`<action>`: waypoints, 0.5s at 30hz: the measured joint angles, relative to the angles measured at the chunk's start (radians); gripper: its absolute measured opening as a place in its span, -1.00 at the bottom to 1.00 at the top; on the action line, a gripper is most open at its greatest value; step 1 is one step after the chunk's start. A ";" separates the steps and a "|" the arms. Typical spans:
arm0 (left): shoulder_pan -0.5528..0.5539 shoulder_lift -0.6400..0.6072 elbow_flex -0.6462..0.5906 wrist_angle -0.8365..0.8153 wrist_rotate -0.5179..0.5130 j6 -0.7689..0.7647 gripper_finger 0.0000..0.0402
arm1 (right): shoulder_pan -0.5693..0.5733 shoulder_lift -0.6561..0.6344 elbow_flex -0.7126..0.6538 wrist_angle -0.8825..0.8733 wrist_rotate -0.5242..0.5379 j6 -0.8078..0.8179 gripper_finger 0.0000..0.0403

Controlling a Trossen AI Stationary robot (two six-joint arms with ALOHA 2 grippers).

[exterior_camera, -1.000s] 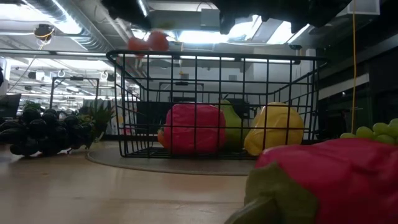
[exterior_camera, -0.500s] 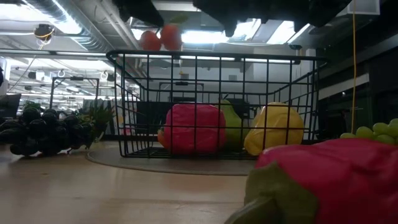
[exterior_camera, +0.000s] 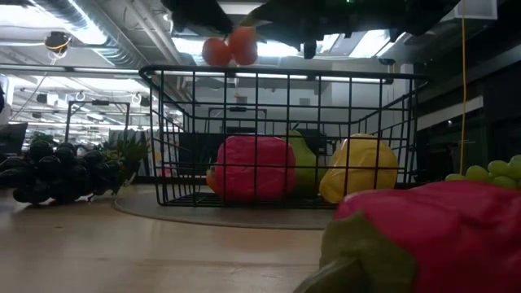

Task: Build produce basket
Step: Put the tangerines into the black wire basket

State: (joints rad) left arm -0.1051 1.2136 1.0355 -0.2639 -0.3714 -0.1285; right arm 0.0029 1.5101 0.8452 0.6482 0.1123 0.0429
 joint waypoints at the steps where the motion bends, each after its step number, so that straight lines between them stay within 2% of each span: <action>1: 0.000 0.009 0.000 0.015 0.015 0.000 -1.00 | 0.000 0.000 0.000 -0.001 0.000 0.000 0.00; 5: -0.001 0.028 0.000 0.053 0.053 0.001 -1.00 | 0.000 0.000 0.000 -0.002 0.000 0.000 0.00; 12: 0.000 0.027 0.000 0.049 0.051 0.004 -1.00 | 0.001 0.000 0.000 -0.047 0.000 0.011 0.00; 15: 0.000 0.026 0.000 0.050 0.052 0.005 -0.99 | 0.001 0.000 0.000 -0.050 0.000 0.026 -0.06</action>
State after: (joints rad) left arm -0.1051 1.2396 1.0355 -0.2142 -0.3199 -0.1238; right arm 0.0036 1.5101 0.8454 0.5978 0.1120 0.0687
